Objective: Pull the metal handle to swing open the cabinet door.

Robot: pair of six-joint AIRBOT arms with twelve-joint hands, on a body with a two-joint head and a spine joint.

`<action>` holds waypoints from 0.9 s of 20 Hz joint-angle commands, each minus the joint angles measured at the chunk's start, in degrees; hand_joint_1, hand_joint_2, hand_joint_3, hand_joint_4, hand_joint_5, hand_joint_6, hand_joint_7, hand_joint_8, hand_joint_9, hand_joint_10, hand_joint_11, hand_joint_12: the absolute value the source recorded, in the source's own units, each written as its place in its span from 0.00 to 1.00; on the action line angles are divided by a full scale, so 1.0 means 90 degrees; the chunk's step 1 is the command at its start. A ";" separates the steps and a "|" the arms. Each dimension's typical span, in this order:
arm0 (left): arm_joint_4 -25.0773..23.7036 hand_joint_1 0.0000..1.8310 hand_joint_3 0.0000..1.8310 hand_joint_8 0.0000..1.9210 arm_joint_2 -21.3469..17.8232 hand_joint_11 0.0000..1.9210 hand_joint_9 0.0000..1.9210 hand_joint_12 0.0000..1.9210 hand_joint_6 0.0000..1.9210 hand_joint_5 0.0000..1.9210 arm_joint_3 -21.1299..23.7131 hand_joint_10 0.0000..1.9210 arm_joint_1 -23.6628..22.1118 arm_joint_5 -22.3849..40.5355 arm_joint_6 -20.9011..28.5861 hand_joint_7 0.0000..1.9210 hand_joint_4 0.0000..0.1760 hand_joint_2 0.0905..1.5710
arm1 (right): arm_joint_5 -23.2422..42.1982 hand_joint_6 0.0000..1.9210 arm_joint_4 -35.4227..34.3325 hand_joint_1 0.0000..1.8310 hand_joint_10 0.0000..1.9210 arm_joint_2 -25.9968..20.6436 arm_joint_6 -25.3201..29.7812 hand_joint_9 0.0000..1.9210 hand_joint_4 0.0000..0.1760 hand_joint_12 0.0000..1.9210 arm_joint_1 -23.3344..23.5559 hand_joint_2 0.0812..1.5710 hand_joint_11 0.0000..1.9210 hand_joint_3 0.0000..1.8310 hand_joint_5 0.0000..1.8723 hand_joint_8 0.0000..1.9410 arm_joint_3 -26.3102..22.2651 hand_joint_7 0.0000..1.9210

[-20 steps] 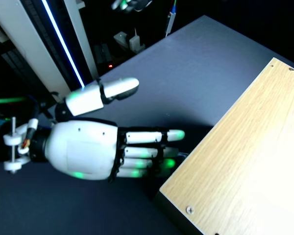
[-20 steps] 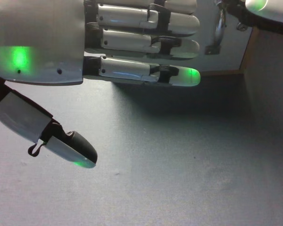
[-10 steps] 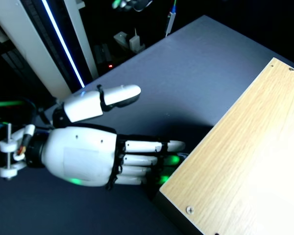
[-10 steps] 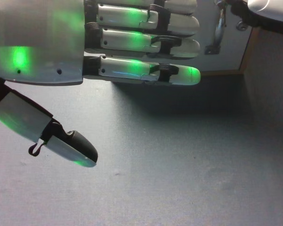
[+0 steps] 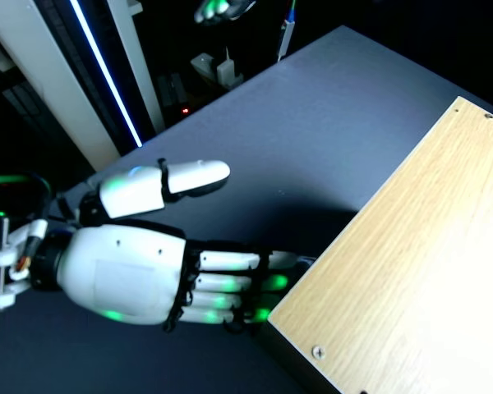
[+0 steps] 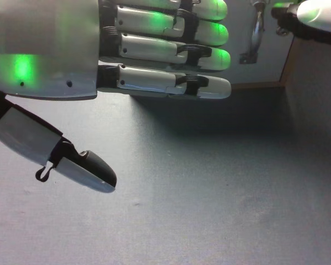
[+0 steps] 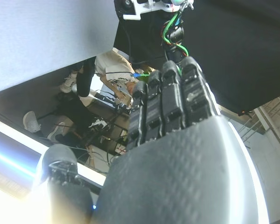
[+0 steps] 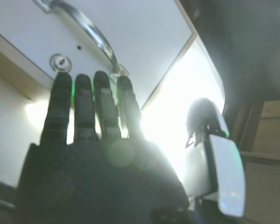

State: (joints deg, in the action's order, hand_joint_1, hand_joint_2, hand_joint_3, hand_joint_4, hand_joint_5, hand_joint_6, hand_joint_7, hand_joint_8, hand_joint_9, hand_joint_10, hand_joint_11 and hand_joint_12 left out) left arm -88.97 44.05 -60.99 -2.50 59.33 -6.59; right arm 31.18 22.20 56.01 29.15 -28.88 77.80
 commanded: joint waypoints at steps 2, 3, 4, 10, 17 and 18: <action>0.0615 0.00 0.01 0.00 -0.0040 0.05 0.07 0.03 0.00 0.07 -0.0004 0.01 -0.0043 0.0121 -0.0034 0.08 0.00 0.69 | 0.0610 0.00 -0.0277 0.00 0.01 -0.0081 0.0069 0.05 0.07 0.11 0.0008 0.77 0.01 0.00 0.09 0.00 0.0001 0.08; 0.0615 0.00 0.01 0.00 -0.0040 0.04 0.06 0.02 0.00 0.05 -0.0004 0.00 -0.0043 0.0121 -0.0034 0.08 0.00 0.69 | 0.0576 0.00 -0.0277 0.00 0.00 -0.0086 0.0069 0.06 0.01 0.17 -0.0006 0.77 0.00 0.00 0.09 0.00 0.0011 0.08; 0.0615 0.00 0.00 0.00 -0.0040 0.04 0.06 0.02 0.00 0.05 -0.0004 0.00 -0.0043 0.0121 -0.0034 0.07 0.00 0.69 | 0.0544 0.00 -0.0278 0.00 0.00 -0.0090 0.0069 0.06 0.00 0.18 -0.0008 0.77 0.00 0.00 0.08 0.00 0.0023 0.08; 0.0615 0.00 0.01 0.00 -0.0040 0.04 0.06 0.04 0.00 0.07 -0.0004 0.00 -0.0043 0.0121 -0.0034 0.08 0.00 0.74 | 0.0316 0.00 -0.0209 0.00 0.00 -0.0125 0.0817 0.07 0.00 0.22 -0.0060 0.77 0.00 0.00 0.08 0.00 0.0009 0.08; 0.0615 0.00 0.07 0.00 -0.0040 0.00 0.07 0.14 0.00 0.09 -0.0004 0.00 -0.0043 0.0121 -0.0034 0.09 0.00 1.00 | 0.0182 0.00 0.0067 0.00 0.00 -0.0114 0.1597 0.07 0.00 0.20 -0.0076 0.84 0.00 0.02 0.09 0.00 -0.0048 0.09; 0.0615 0.00 0.07 0.00 -0.0040 0.00 0.07 0.14 0.00 0.09 -0.0004 0.00 -0.0043 0.0121 -0.0034 0.09 0.00 1.00 | 0.0181 0.00 0.0074 0.00 0.00 -0.0100 0.1637 0.07 0.00 0.19 -0.0076 0.87 0.00 0.02 0.09 0.00 -0.0059 0.09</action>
State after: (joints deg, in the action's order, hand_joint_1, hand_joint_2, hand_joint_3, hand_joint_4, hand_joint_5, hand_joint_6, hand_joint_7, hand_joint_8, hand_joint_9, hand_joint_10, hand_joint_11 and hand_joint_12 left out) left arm -88.99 44.05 -60.99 -2.50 59.31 -6.59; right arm 27.51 25.10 55.35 43.07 -29.61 77.25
